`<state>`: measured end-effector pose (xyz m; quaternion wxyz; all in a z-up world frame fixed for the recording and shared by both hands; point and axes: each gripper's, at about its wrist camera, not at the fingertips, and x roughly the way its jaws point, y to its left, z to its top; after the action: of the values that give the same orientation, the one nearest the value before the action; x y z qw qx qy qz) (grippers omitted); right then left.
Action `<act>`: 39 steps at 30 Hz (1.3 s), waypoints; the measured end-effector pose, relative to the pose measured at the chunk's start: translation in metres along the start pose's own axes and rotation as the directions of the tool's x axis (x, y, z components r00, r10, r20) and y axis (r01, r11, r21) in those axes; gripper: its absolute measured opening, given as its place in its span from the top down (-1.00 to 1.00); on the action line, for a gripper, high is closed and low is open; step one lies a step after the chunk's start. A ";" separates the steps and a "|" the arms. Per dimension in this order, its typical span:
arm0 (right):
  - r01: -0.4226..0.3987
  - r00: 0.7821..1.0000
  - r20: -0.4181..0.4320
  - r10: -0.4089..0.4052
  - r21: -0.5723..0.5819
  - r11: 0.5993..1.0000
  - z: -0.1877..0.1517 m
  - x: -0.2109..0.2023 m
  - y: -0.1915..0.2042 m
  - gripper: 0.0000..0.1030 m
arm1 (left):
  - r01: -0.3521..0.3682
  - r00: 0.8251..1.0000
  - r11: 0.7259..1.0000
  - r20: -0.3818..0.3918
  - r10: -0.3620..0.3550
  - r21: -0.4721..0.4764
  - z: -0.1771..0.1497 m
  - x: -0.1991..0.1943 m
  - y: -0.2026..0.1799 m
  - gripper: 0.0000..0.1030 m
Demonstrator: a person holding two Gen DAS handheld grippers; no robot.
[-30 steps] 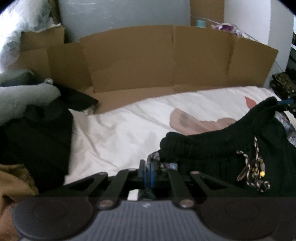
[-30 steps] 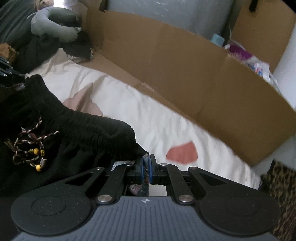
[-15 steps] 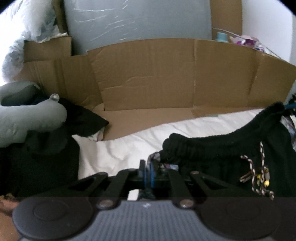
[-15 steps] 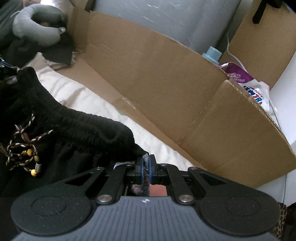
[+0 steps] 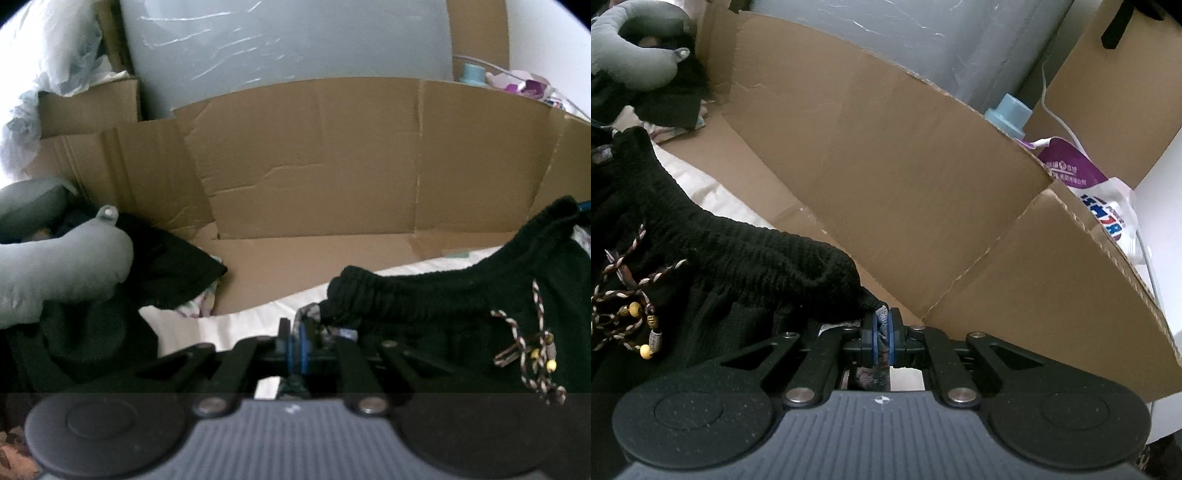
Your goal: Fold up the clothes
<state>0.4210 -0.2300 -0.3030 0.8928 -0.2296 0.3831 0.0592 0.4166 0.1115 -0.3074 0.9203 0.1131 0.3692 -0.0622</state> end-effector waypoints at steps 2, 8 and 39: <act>0.004 1.000 -0.007 -0.004 -0.005 1.000 0.002 0.006 0.001 0.95 | -0.002 1.000 1.000 -0.009 0.002 -0.003 0.001 0.006 -0.001 0.91; 0.016 0.999 -0.035 -0.016 -0.012 1.000 0.005 0.028 0.002 0.95 | -0.008 1.000 1.000 -0.020 0.008 -0.004 0.005 0.023 -0.005 0.91; -0.069 0.993 -0.075 0.086 0.207 0.976 -0.007 -0.008 -0.044 0.43 | 0.010 0.980 0.998 -0.196 -0.020 -0.055 0.053 0.011 -0.042 0.38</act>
<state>0.4236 -0.2719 -0.2851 0.8918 -0.1237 0.4329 0.0447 0.4510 0.0576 -0.2846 0.8815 0.0913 0.4608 -0.0478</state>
